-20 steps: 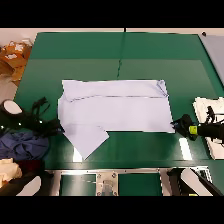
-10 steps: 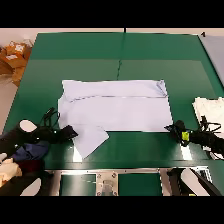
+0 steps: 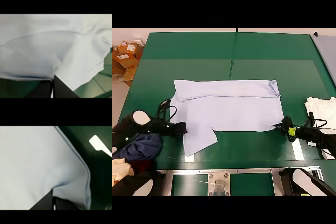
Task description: Fold the shirts.
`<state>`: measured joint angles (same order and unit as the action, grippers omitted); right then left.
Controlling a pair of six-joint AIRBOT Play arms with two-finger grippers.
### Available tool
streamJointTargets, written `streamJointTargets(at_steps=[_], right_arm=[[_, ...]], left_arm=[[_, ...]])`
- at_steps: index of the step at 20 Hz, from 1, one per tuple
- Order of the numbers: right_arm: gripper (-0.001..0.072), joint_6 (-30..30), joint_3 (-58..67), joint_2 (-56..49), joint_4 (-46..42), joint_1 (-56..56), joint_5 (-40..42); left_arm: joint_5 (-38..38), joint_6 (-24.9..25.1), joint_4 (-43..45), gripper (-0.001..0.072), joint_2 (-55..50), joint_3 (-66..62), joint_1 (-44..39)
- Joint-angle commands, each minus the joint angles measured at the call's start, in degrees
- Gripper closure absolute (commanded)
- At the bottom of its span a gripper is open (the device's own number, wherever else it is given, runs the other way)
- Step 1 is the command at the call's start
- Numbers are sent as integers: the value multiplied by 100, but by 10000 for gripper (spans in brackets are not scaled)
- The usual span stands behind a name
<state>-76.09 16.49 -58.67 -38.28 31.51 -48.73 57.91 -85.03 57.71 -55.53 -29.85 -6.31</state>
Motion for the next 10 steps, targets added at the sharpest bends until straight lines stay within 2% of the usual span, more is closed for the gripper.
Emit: streamJointTargets(at_steps=[1,3,7,10], right_arm=[[691,107,407,98,-789,321,-868],[691,-146,610,402,-1349,616,-1281],[691,-435,872,1211,-1488,619,-1373],[691,-494,1108,1305,-1226,509,-1353]], left_arm=[[1025,-393,1132,686,417,-529,-20],[1202,-597,1235,686,887,-625,-20],[1355,-640,887,686,1320,-831,-20],[640,-490,892,686,1263,-1097,-20]])
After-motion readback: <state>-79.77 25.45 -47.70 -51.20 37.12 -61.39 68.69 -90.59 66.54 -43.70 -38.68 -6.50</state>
